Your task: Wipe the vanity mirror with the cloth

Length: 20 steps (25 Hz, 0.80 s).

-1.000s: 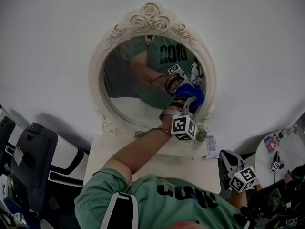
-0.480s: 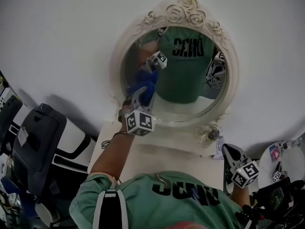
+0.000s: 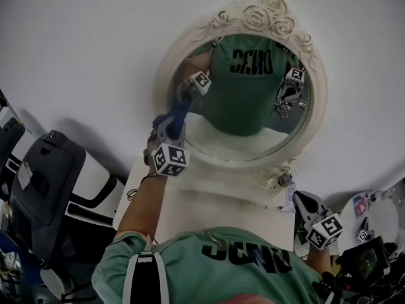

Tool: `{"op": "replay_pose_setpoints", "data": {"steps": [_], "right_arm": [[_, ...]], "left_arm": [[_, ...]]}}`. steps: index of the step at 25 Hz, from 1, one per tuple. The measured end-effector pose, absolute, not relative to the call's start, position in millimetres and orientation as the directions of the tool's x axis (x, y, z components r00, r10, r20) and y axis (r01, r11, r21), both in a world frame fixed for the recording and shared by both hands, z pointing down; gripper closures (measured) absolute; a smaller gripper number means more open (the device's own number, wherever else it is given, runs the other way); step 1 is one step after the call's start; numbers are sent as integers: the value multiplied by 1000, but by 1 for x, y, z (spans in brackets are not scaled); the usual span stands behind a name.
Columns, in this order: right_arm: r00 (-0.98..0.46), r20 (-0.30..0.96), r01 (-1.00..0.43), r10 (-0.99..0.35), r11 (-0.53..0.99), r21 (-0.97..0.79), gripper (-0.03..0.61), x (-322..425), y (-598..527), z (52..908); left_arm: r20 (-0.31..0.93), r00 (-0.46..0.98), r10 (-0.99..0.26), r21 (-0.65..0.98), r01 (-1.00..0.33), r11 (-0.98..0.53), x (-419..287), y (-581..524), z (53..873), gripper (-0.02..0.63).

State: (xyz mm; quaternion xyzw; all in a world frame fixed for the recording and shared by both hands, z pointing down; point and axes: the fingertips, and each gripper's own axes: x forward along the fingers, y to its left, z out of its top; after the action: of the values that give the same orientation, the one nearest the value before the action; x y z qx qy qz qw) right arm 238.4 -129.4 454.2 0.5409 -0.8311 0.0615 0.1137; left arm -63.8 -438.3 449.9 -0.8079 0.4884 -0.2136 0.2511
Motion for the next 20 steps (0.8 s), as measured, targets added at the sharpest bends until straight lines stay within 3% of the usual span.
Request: {"op": "replay_pose_setpoints", "data": {"steps": [10,20], "right_arm": [[-357,283,-927,-890,375,13,566,244,-127,460],[-359,268,-929,-894,370,-11,566,253,-126,467]], "left_arm": [[115,480,-870,-572,-684,-453,-41,-440,459,523],[138,643,-753,-610,-544,-576,74,-395,466,523]]}}
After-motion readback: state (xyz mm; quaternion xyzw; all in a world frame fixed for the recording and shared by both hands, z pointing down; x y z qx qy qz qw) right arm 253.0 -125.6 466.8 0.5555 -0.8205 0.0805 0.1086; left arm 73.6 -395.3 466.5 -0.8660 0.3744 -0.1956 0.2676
